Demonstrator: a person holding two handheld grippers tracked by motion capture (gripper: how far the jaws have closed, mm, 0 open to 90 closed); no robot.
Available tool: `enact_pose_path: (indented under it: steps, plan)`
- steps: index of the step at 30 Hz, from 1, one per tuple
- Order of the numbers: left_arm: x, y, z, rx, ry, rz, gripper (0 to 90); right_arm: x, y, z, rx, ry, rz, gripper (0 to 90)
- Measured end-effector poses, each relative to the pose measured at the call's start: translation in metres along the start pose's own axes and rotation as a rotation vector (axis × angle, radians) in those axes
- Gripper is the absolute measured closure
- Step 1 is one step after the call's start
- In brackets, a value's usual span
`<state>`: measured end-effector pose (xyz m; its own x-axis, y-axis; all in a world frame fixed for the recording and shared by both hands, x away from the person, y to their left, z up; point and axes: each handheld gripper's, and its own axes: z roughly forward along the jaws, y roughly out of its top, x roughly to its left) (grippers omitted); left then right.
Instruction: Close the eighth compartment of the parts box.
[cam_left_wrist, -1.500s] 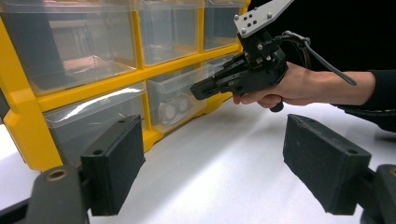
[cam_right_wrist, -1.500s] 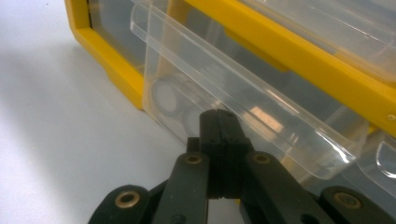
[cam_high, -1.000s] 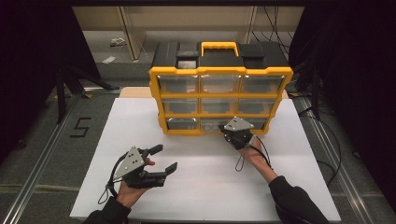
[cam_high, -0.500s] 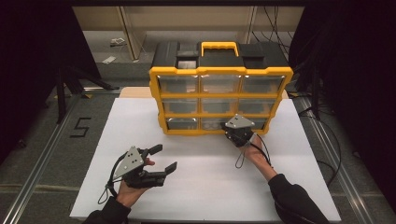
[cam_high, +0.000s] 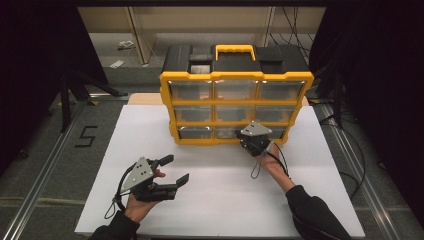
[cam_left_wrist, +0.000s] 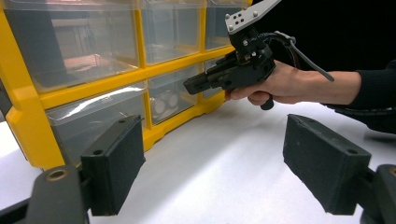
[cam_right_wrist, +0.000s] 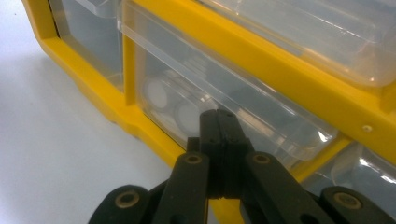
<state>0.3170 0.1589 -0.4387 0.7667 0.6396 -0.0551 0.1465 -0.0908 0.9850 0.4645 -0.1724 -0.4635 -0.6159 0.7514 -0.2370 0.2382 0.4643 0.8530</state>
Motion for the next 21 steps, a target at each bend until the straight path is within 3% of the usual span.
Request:
enact_pose_path:
  steps: [9,21]
  plan:
    - [0.000,0.000,-0.002,-0.003,0.001,-0.002,20.2,0.002,0.004,-0.005,0.005,0.058,0.060,82.8]
    - [0.000,0.000,-0.001,-0.003,0.001,-0.002,20.2,0.011,0.013,-0.023,-0.038,0.148,0.103,55.3]
